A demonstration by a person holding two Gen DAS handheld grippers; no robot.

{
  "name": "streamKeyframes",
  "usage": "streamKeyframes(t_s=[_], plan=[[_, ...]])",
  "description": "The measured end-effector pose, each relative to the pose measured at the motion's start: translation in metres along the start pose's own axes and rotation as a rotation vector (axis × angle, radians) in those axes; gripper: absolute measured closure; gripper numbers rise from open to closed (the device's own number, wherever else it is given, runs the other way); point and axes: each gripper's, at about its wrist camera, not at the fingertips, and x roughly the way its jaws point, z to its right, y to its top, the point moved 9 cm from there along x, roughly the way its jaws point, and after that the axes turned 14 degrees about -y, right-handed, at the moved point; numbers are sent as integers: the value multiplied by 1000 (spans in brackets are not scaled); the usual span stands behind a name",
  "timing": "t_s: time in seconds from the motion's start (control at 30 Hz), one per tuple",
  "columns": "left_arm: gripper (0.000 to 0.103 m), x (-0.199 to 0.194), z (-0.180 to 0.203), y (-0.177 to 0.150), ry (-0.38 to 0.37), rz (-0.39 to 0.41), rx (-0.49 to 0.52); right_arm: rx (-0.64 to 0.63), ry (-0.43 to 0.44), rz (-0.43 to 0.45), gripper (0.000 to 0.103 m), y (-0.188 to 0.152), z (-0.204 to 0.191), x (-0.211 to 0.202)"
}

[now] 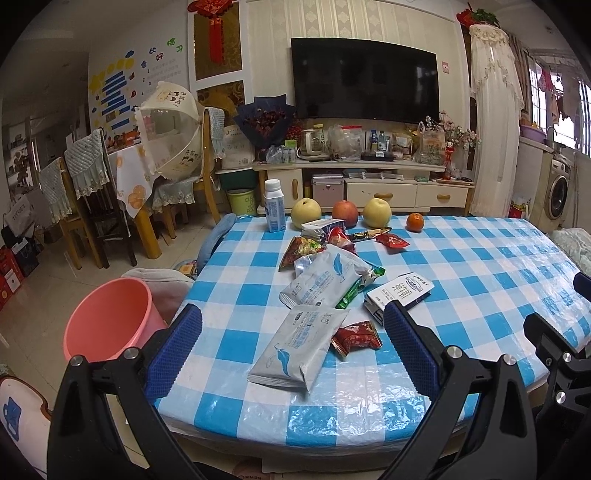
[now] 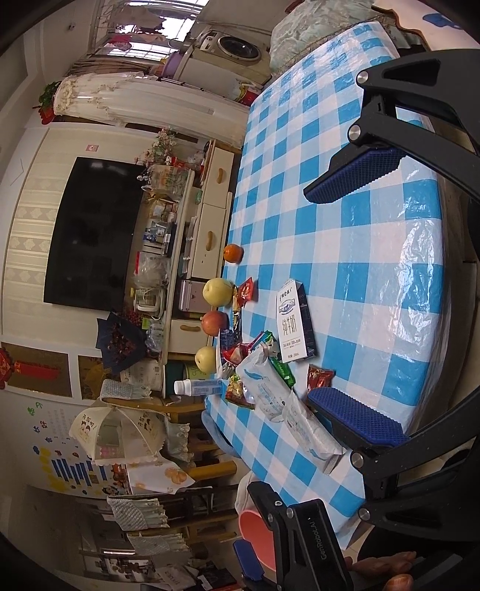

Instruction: Collect trash

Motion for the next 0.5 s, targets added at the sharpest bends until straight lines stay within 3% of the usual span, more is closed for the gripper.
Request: streamKeyframes(t_s=[0.5], plan=[[4, 33, 0, -26, -52, -55, 9, -18, 16, -58, 4, -19, -6, 30]])
